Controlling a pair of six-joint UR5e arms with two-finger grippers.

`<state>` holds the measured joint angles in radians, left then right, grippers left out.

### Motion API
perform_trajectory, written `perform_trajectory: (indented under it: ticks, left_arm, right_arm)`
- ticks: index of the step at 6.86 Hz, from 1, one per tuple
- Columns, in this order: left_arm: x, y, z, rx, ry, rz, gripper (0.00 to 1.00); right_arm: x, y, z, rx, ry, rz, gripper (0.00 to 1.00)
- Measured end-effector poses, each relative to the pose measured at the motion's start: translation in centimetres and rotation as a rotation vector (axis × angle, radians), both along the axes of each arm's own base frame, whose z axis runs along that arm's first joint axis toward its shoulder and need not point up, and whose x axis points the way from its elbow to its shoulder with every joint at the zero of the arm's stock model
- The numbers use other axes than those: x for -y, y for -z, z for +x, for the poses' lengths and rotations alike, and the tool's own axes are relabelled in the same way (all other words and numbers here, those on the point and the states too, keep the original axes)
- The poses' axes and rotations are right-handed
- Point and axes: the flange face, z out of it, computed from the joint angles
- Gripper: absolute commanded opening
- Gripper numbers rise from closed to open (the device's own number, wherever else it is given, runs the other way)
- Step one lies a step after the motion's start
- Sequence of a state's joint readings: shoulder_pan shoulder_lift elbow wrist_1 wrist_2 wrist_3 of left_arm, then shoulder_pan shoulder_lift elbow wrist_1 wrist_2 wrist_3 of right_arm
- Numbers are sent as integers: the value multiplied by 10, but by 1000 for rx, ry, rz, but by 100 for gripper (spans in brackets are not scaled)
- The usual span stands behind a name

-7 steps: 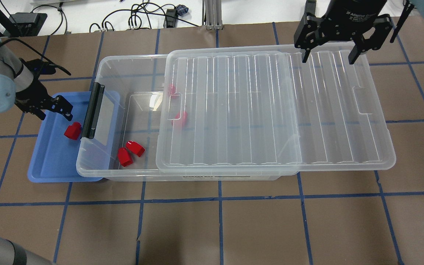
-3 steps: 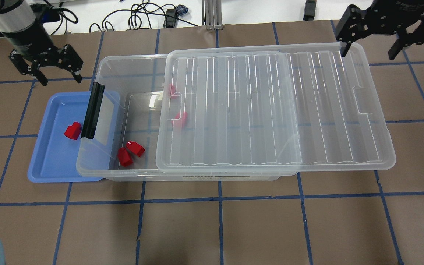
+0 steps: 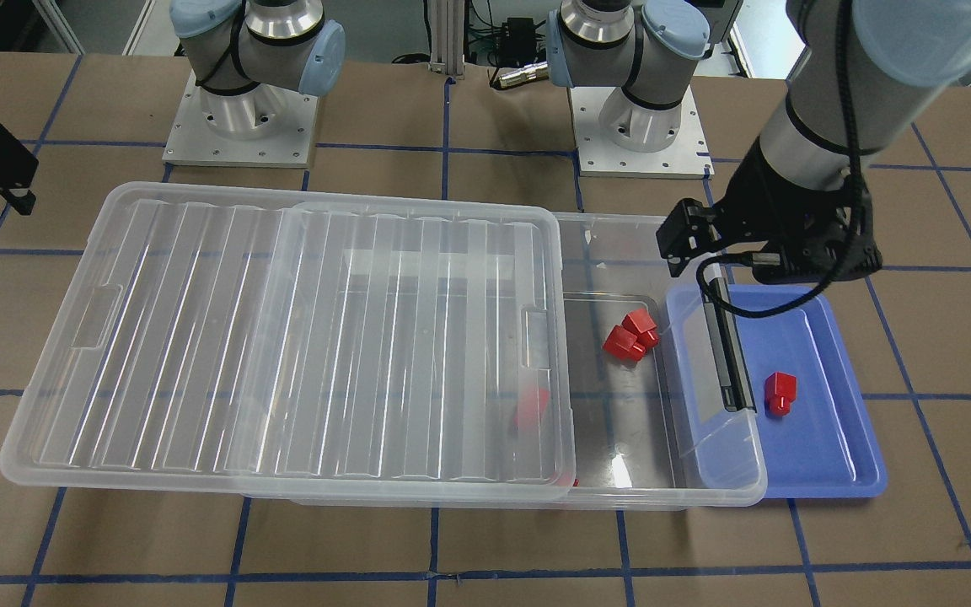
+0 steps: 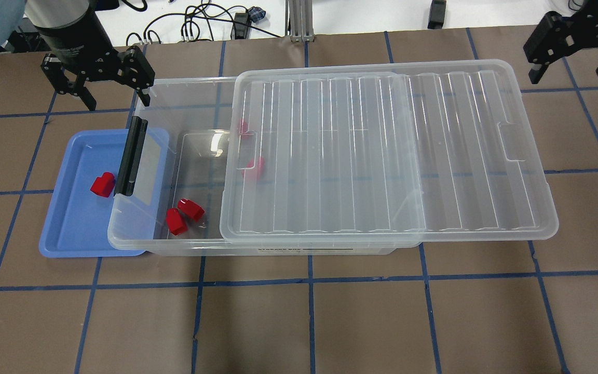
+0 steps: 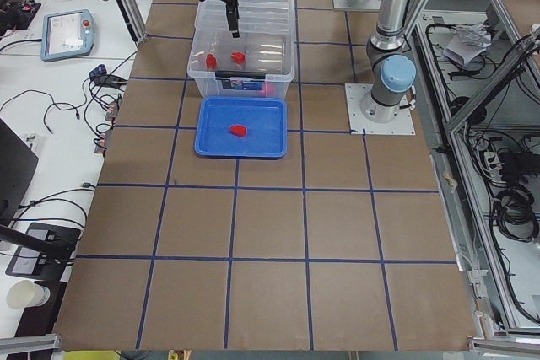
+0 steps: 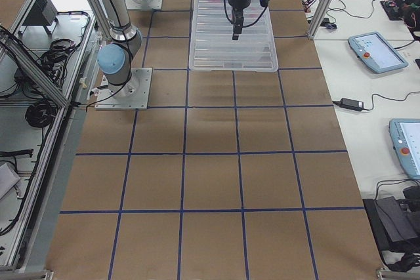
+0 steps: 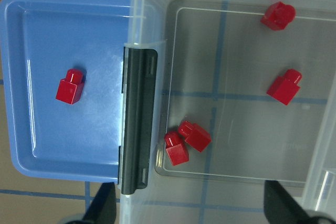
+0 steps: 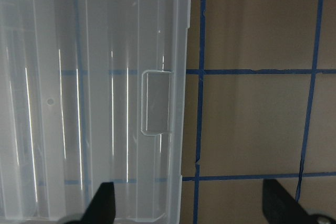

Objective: Place red block in blue tray from box

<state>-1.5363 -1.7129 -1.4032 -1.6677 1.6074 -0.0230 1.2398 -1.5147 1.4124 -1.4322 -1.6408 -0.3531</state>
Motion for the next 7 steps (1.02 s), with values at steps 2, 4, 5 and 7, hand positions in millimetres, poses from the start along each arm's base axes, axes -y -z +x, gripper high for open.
perform_trajectory:
  ticks: [2, 4, 5, 7]
  left_arm:
    - [-28, 4, -17, -2, 17, 4, 100]
    - [-35, 0, -19, -6, 16, -23, 100]
    - [-36, -3, -19, -11, 17, -34, 100]
    - [-42, -12, -17, -14, 22, -55, 100]
  right_arm:
    - [-5, 33, -45, 8, -16, 43, 99]
    - [-21, 94, -92, 35, 9, 73, 100]
    - [-33, 124, -103, 45, 29, 77, 100]
    - [-41, 152, -101, 69, 41, 66, 100]
